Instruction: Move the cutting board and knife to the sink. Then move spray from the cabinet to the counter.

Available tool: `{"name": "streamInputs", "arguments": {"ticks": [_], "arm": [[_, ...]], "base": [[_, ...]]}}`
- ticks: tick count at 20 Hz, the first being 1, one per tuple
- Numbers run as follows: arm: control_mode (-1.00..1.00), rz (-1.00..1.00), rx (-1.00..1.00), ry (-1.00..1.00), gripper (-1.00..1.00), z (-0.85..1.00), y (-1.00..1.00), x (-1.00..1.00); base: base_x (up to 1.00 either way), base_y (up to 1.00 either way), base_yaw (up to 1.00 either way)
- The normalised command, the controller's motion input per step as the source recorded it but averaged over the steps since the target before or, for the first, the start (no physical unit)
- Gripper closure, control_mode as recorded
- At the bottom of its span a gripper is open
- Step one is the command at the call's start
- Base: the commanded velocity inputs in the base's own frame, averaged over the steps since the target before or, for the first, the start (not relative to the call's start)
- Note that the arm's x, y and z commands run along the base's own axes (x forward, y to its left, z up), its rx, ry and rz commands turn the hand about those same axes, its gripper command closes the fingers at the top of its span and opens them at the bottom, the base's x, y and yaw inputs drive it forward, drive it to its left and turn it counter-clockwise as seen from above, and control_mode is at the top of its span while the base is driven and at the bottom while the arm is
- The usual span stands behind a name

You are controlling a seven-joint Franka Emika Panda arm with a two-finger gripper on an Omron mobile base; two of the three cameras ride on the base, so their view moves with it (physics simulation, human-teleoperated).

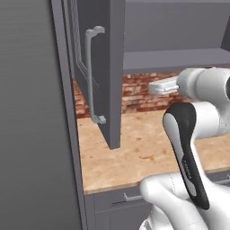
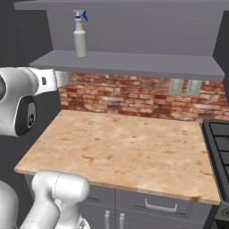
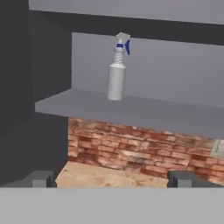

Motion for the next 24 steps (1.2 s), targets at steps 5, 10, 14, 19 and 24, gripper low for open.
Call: {"name": "streamInputs", "arguments": {"ticks": [5, 10, 14, 19, 24], "arm": [[-1.00, -0.04, 0.01, 0.06, -1.00, 0.47, -0.06, 0.20], [-1.00, 0.00, 0.10, 0.10, -1.00, 0.42, -0.11, 0.23], [-1.00, 0.00, 0.10, 0.02, -1.00, 0.24, -0.06, 0.30], [-1.00, 0.00, 0.07, 0.00, -1.00, 0.14, 0.00, 0.39], [-1.00, 0.00, 0.04, 0.00, -1.00, 0.21, 0.04, 0.35]], "base": [[0.00, 0.00, 0.00], [0.00, 0.00, 0.00], [0.00, 0.00, 0.00], [0.00, 0.00, 0.00], [0.00, 0.00, 0.00]]}}
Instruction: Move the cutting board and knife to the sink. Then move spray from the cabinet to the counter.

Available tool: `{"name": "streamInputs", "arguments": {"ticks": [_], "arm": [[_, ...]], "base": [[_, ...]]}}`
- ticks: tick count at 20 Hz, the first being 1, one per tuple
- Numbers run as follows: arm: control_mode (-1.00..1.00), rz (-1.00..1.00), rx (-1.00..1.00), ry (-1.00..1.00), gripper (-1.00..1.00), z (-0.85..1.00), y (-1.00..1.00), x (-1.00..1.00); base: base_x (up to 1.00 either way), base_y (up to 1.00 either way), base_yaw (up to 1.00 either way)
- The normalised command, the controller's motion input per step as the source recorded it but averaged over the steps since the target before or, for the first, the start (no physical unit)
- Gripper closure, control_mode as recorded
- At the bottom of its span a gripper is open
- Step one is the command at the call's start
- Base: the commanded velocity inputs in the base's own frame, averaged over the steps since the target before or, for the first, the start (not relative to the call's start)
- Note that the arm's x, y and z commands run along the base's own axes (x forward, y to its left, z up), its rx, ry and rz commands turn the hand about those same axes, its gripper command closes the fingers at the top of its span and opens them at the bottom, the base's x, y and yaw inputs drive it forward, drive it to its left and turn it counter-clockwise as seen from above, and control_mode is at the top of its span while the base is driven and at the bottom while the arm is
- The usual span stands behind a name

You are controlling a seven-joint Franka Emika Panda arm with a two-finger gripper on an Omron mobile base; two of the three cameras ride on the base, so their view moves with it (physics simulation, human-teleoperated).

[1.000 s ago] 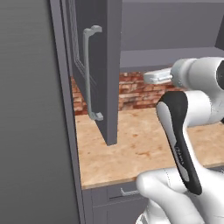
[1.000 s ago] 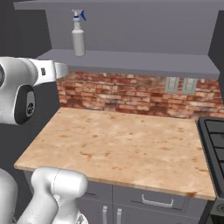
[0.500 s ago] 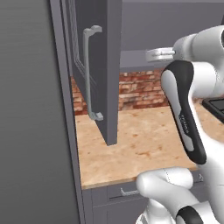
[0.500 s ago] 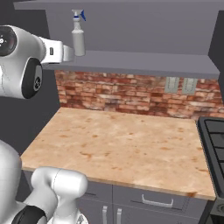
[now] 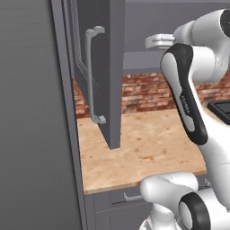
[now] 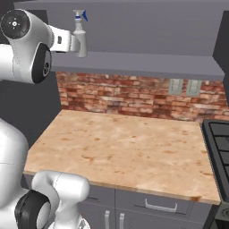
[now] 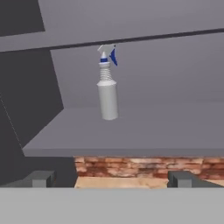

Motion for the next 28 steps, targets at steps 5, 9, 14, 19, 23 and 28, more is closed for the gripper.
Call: {"name": "streamInputs", "arguments": {"ticks": [5, 9, 14, 19, 23, 28], "arm": [[-1.00, 0.00, 0.02, 0.00, -1.00, 0.07, 0.00, 0.32], [-1.00, 0.00, 0.00, -0.03, -1.00, 0.00, 0.06, 0.35], [-1.00, 0.00, 0.00, -0.06, -1.00, 0.00, 0.12, 0.26], [-1.00, 0.00, 0.00, -0.10, -1.00, 0.00, 0.10, 0.23], [-1.00, 0.00, 0.00, -0.07, -1.00, 0.00, 0.02, 0.28], [-1.00, 0.03, 0.00, 0.00, -1.00, 0.05, 0.03, 0.31]], "base": [[0.00, 0.00, 0.00], [0.00, 0.00, 0.00], [0.00, 0.00, 0.00], [0.00, 0.00, 0.00], [0.00, 0.00, 0.00], [0.00, 0.00, 0.00]]}}
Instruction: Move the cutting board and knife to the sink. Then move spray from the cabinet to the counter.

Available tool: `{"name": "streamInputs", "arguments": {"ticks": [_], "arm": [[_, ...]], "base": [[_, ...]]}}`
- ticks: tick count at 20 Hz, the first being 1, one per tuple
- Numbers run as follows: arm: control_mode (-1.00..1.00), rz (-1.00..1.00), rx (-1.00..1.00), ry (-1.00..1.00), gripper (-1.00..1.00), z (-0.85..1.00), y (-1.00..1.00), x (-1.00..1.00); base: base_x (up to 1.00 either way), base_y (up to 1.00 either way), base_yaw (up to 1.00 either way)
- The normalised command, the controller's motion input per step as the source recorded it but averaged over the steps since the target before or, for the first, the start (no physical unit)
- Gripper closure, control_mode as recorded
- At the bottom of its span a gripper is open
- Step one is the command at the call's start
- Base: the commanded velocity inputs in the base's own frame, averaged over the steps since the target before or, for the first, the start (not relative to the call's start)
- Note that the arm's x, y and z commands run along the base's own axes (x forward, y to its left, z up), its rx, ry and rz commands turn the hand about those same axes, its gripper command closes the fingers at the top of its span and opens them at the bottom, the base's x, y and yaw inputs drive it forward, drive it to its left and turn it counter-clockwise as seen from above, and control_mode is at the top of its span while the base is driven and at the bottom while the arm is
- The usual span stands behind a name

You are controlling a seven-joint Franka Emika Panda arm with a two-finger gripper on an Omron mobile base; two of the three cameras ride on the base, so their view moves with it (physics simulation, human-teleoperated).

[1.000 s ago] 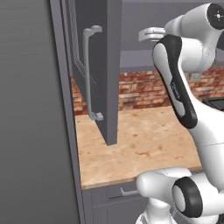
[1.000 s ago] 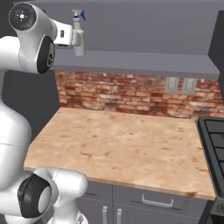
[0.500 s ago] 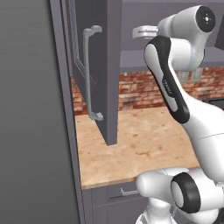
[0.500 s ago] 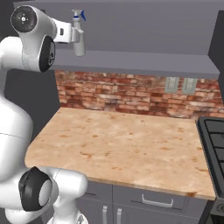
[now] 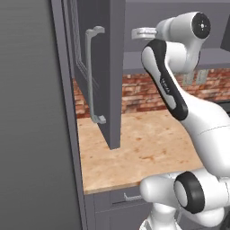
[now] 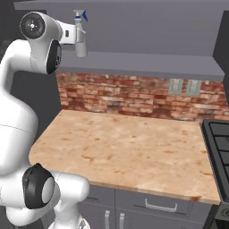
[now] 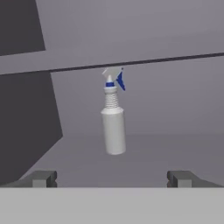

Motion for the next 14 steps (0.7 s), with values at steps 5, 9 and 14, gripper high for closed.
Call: {"name": "streamInputs", "arguments": {"ticks": [5, 9, 14], "arm": [[-1.00, 0.03, 0.00, 0.00, -1.00, 0.04, 0.10, 0.29], [-1.00, 0.02, 0.00, 0.00, -1.00, 0.00, 0.11, 0.22], [-1.00, 0.00, 0.00, 0.00, -1.00, 0.00, 0.08, 0.24]], "base": [[0.00, 0.00, 0.00], [0.00, 0.00, 0.00], [0.00, 0.00, 0.00]]}}
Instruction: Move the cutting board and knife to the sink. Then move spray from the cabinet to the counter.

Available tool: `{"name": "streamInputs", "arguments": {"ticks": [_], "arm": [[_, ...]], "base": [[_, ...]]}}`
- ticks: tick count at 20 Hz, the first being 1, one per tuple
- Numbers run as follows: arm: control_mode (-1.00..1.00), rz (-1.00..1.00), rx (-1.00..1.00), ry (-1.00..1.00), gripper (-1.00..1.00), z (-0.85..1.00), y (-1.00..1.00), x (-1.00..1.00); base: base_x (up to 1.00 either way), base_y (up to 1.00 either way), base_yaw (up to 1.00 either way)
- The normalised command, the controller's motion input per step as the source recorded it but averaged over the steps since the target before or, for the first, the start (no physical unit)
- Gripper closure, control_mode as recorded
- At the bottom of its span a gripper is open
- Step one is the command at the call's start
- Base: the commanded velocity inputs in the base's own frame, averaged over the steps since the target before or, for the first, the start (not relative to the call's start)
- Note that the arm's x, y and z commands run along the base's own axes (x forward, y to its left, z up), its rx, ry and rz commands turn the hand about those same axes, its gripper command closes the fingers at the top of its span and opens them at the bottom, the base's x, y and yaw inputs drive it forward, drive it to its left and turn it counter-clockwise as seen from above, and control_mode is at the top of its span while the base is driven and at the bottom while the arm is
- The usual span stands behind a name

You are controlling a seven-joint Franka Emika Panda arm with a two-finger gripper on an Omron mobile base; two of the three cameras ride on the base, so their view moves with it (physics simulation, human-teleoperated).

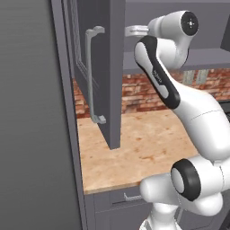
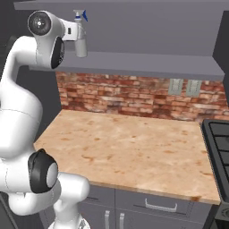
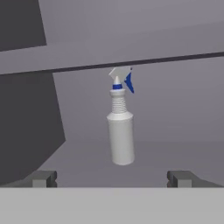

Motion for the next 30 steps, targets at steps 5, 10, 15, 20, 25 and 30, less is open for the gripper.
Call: {"name": "streamInputs", "arguments": {"ticks": [5, 10, 15, 20, 25, 30], "arm": [[-1.00, 0.00, 0.00, 0.00, -1.00, 0.00, 0.04, 0.27], [-1.00, 0.00, 0.00, 0.00, -1.00, 0.00, 0.01, 0.24], [-1.00, 0.00, 0.00, 0.00, -1.00, -0.01, 0.01, 0.17], [-1.00, 0.00, 0.00, 0.00, -1.00, -0.02, 0.04, 0.02], [-1.00, 0.00, 0.00, 0.00, -1.00, -0.02, 0.04, 0.08], [-1.00, 0.00, -0.01, 0.00, -1.00, 0.00, 0.04, 0.13]], "base": [[0.00, 0.00, 0.00], [0.00, 0.00, 0.00], [0.00, 0.00, 0.00], [0.00, 0.00, 0.00], [0.00, 0.00, 0.00], [0.00, 0.00, 0.00]]}}
